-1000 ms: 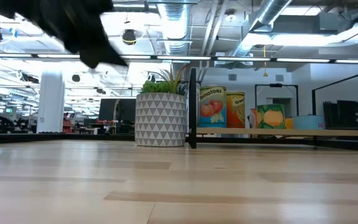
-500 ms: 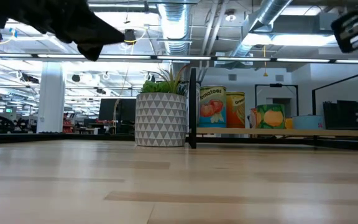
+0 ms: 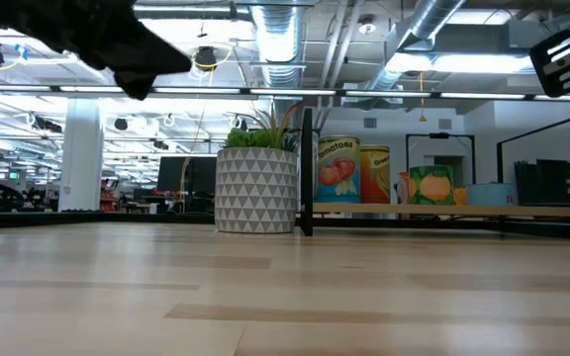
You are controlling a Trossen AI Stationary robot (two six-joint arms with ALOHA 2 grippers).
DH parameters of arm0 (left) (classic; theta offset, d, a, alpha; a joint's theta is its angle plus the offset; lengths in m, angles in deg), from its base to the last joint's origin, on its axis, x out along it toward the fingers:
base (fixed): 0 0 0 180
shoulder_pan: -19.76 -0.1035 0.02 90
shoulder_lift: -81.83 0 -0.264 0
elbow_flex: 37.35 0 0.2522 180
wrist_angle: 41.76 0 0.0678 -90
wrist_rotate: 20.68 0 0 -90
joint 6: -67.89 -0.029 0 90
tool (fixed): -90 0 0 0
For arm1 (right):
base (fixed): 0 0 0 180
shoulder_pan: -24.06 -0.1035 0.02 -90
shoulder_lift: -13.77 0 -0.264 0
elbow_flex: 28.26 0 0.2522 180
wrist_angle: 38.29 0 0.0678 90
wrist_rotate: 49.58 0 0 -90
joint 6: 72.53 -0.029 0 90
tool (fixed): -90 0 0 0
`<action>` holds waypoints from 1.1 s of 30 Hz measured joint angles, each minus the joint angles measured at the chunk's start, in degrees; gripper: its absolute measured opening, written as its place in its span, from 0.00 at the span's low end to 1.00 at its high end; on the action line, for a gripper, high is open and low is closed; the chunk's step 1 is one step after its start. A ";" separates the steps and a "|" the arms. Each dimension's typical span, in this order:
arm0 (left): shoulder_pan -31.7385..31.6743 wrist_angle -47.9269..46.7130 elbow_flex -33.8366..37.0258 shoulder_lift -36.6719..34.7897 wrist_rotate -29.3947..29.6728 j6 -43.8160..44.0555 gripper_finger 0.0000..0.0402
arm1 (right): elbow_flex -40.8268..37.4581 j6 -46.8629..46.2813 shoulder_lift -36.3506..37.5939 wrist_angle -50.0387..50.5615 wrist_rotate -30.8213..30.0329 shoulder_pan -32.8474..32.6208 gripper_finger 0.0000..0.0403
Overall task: Pick and place cans onto a shelf
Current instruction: Return to Home Position
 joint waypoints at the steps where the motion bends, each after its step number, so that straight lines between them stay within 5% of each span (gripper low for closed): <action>1: 0.45 -1.03 0.00 0.00 0.08 1.04 0.00 | 0.00 0.00 0.00 0.02 0.01 0.00 0.39; 5: 4.38 0.48 2.01 0.11 4.68 3.50 0.00 | 0.00 0.00 0.00 0.10 -0.01 0.00 0.39; 12: 8.12 33.24 16.81 -1.59 7.66 -3.54 0.00 | 0.00 -0.02 -0.02 0.12 -0.01 0.00 0.39; 15: 5.97 39.59 21.32 -2.84 6.11 -2.91 0.00 | 0.00 0.16 -0.02 -0.30 -0.03 0.17 0.39; 26: -7.73 38.81 24.33 -8.63 -10.39 -0.99 0.00 | -1.27 5.83 0.05 -2.78 3.92 8.12 0.39; 33: -10.83 20.49 24.35 -23.21 -10.51 0.96 0.00 | -1.40 2.84 6.48 6.30 4.45 15.55 0.39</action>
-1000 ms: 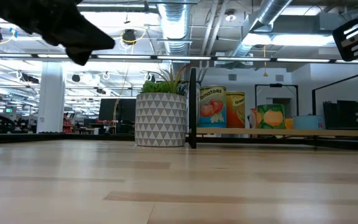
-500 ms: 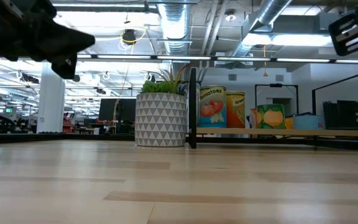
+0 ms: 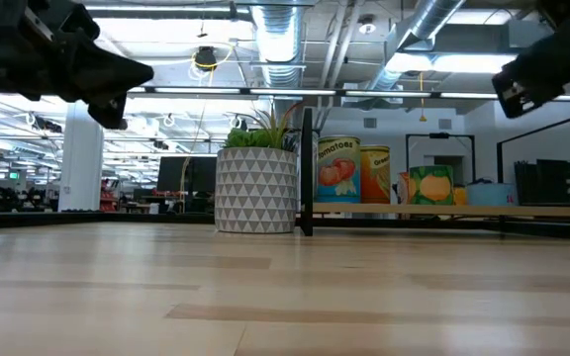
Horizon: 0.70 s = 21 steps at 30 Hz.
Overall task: Pick and place cans onto a shelf
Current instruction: Return to Home Position
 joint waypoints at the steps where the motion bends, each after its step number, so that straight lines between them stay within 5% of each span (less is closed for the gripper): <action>1: -0.17 -2.19 0.00 -2.22 0.18 -0.01 0.00 | 0.00 -0.55 1.33 1.76 0.00 0.59 0.39; 10: -0.25 -20.30 0.04 -20.00 2.42 0.21 0.00 | -2.22 2.85 15.28 10.51 0.17 0.91 0.39; 21: -0.26 -31.93 0.06 -31.98 3.14 1.10 0.00 | -8.68 8.34 33.04 11.92 3.49 0.93 0.39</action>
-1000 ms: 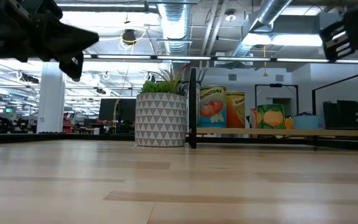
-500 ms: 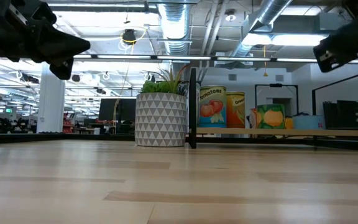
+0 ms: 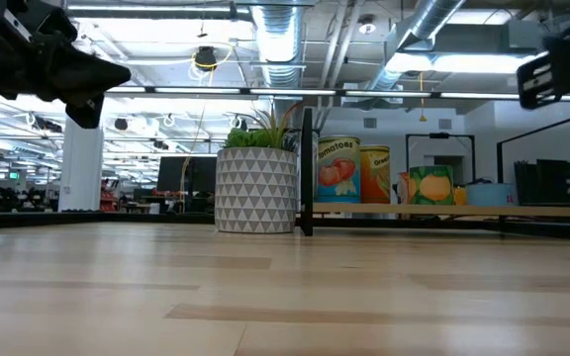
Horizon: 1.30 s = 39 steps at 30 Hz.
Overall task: Pick and place cans onto a shelf
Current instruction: Return to Home Position
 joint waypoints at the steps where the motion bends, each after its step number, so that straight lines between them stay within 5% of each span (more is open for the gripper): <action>1: 0.01 -1.48 -0.15 -0.98 0.06 0.01 0.00 | 0.00 0.97 0.56 0.15 1.15 -0.02 0.39; 12: 0.01 -11.72 -2.43 -6.33 0.93 0.30 0.00 | 0.00 0.97 -0.01 0.48 0.90 2.83 0.39; 29: 0.01 -12.36 -2.60 -6.40 1.18 0.00 0.00 | -0.09 -0.78 -0.57 0.61 0.95 10.13 0.39; 39: 0.01 -12.39 -2.62 -6.40 1.49 -2.24 0.00 | -0.11 0.84 -0.60 0.69 0.92 19.89 0.39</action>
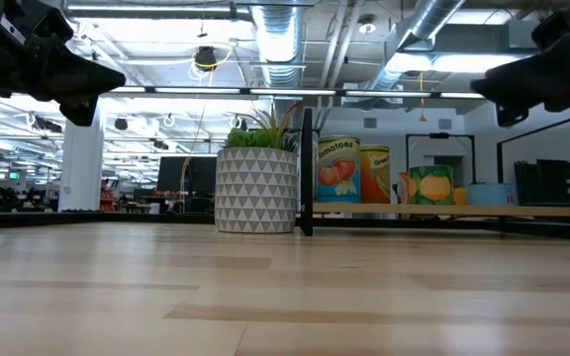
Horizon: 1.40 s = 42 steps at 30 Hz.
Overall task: Pick and place cans onto a shelf
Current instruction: Return to Home Position
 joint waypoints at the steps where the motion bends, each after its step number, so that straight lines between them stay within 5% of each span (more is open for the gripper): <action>1: 0.00 0.00 0.00 0.00 0.00 -0.17 0.00 | 0.00 -1.04 0.00 0.02 0.03 0.93 0.39; 9: 0.00 -0.30 0.00 0.00 -4.08 -0.48 0.00 | -0.07 -5.16 0.02 1.15 8.91 4.61 0.39; 23: 0.00 1.61 0.07 0.01 -7.85 -16.02 0.00 | -0.07 -5.15 0.02 1.07 8.73 4.57 0.39; 42: 0.00 -0.69 -0.02 0.04 -7.74 -13.57 0.00 | -0.07 -4.98 0.02 1.05 8.66 4.57 0.39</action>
